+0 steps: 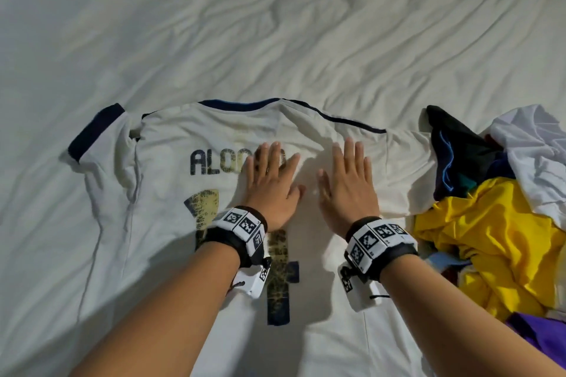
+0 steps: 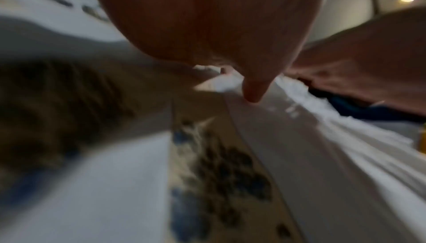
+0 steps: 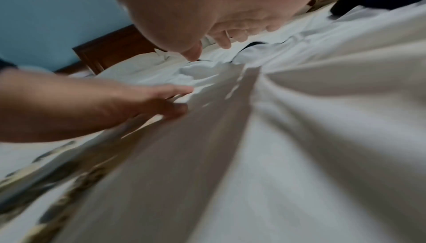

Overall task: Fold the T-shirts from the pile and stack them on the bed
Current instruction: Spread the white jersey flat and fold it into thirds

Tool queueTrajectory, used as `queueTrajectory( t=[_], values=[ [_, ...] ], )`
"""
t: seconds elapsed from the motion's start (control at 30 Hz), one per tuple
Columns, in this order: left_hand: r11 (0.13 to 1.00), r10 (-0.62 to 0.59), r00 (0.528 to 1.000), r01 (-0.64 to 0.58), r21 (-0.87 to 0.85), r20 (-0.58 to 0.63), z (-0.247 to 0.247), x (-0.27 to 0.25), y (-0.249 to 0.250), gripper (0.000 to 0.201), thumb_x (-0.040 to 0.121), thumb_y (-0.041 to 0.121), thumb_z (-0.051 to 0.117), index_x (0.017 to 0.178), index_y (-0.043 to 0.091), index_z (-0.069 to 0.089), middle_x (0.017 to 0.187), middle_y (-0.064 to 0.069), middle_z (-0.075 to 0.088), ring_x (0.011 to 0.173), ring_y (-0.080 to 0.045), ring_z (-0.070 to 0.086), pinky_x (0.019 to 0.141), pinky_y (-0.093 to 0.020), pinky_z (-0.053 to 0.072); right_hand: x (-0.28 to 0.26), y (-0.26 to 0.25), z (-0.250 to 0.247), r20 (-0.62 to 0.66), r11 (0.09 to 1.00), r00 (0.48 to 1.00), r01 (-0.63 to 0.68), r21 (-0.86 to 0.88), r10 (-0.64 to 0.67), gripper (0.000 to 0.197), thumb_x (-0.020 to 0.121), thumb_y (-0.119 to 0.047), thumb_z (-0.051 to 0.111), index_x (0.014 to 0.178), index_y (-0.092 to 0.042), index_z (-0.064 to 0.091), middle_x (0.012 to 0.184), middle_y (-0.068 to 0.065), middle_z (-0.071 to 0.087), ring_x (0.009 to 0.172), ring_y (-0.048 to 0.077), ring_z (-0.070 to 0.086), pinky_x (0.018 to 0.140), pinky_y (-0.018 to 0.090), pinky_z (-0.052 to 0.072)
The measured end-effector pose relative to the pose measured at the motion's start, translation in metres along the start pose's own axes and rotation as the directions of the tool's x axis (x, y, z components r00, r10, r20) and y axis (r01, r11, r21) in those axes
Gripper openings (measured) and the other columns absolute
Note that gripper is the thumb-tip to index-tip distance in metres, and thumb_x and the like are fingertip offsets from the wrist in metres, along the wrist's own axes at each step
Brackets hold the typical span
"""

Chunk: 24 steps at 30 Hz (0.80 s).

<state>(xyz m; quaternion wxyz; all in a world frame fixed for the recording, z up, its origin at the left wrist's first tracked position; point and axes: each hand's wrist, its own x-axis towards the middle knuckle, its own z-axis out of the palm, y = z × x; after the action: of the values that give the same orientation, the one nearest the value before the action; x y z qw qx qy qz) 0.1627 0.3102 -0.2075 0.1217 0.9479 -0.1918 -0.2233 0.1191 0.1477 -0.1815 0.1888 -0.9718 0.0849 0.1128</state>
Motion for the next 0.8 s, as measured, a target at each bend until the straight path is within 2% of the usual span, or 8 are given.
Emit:
queueTrajectory(
  t=[0.07,0.17,0.27,0.37,0.53,0.67,0.73,0.8],
  values=[
    [0.992,0.003,0.973,-0.033,-0.126,-0.231,-0.015,-0.023,-0.018,0.053,0.106,0.035,0.042,0.157,0.027,0.033,0.169,-0.012,0.012,0.157,-0.029,-0.003,0.126,-0.056,0.005,-0.001,-0.027,0.012,0.020,0.998,0.998,0.059,0.027,-0.060,0.065,0.108,-0.044,0.018,0.161,-0.010,0.004,0.169,0.011,-0.010,0.155,0.025,-0.016,0.127,0.042,-0.006],
    [0.980,-0.104,0.820,-0.010,-0.196,-0.563,-0.031,-0.057,-0.069,0.033,0.099,0.019,0.054,0.130,0.018,0.065,0.141,-0.011,0.054,0.138,-0.033,0.041,0.111,-0.053,0.037,-0.001,-0.066,0.035,0.049,0.987,0.987,0.148,0.058,-0.151,0.062,0.109,-0.043,0.020,0.162,-0.013,0.010,0.169,0.010,-0.007,0.155,0.026,-0.015,0.126,0.039,-0.007],
    [0.950,-0.298,0.688,0.148,-0.273,-0.662,-0.048,-0.082,-0.135,0.027,0.097,0.020,0.052,0.116,0.015,0.071,0.125,-0.011,0.060,0.120,-0.035,0.052,0.100,-0.051,0.043,0.002,-0.110,0.060,0.119,0.977,0.970,0.207,0.050,-0.212,0.064,0.108,-0.046,0.017,0.162,-0.014,0.004,0.169,0.008,-0.012,0.154,0.026,-0.019,0.126,0.040,-0.009],
    [0.875,-0.484,0.613,0.335,-0.350,-0.624,-0.065,-0.094,-0.197,0.028,0.096,0.019,0.052,0.119,0.012,0.065,0.128,-0.015,0.056,0.121,-0.038,0.047,0.098,-0.052,0.042,0.005,-0.148,0.084,0.188,0.969,0.951,0.246,0.021,-0.245,0.068,0.107,-0.053,0.015,0.162,-0.019,-0.003,0.167,0.008,-0.021,0.152,0.027,-0.026,0.126,0.046,-0.008],
    [0.811,-0.585,0.697,0.519,-0.270,-0.415,-0.093,-0.083,-0.265,0.045,0.102,0.029,0.046,0.141,0.007,0.043,0.143,-0.019,0.042,0.132,-0.040,0.039,0.104,-0.056,0.038,0.003,-0.182,0.118,0.237,0.979,0.957,0.192,-0.075,-0.169,0.069,0.102,-0.063,0.007,0.157,-0.033,-0.022,0.158,0.009,-0.040,0.143,0.030,-0.043,0.119,0.054,-0.021],
    [0.699,-0.697,0.688,0.588,-0.407,-0.203,-0.104,-0.063,-0.285,0.064,0.099,0.049,0.047,0.148,0.011,0.030,0.146,-0.017,0.044,0.135,-0.038,0.040,0.109,-0.055,0.034,0.003,-0.187,0.131,0.191,0.984,0.975,0.133,-0.117,-0.109,0.068,0.101,-0.065,0.001,0.156,-0.034,-0.025,0.158,0.008,-0.041,0.143,0.028,-0.043,0.120,0.057,-0.017],
    [0.702,-0.684,0.707,0.570,-0.427,-0.181,-0.104,-0.057,-0.291,0.052,0.094,0.052,0.053,0.130,0.016,0.046,0.125,-0.011,0.060,0.117,-0.037,0.055,0.101,-0.052,0.045,0.002,-0.188,0.135,0.172,0.983,0.981,0.120,-0.139,-0.095,0.068,0.100,-0.065,0.000,0.156,-0.034,-0.024,0.159,0.008,-0.040,0.144,0.028,-0.042,0.120,0.057,-0.016],
    [0.668,-0.693,0.693,0.511,-0.541,-0.200,-0.103,-0.059,-0.297,0.028,0.091,0.043,0.059,0.104,0.019,0.054,0.093,-0.003,0.066,0.090,-0.035,0.065,0.082,-0.046,0.055,0.002,-0.189,0.138,0.156,0.983,0.983,0.114,-0.141,-0.092,0.069,0.100,-0.066,0.001,0.157,-0.034,-0.022,0.160,0.008,-0.038,0.145,0.027,-0.041,0.121,0.056,-0.017]
  ],
)
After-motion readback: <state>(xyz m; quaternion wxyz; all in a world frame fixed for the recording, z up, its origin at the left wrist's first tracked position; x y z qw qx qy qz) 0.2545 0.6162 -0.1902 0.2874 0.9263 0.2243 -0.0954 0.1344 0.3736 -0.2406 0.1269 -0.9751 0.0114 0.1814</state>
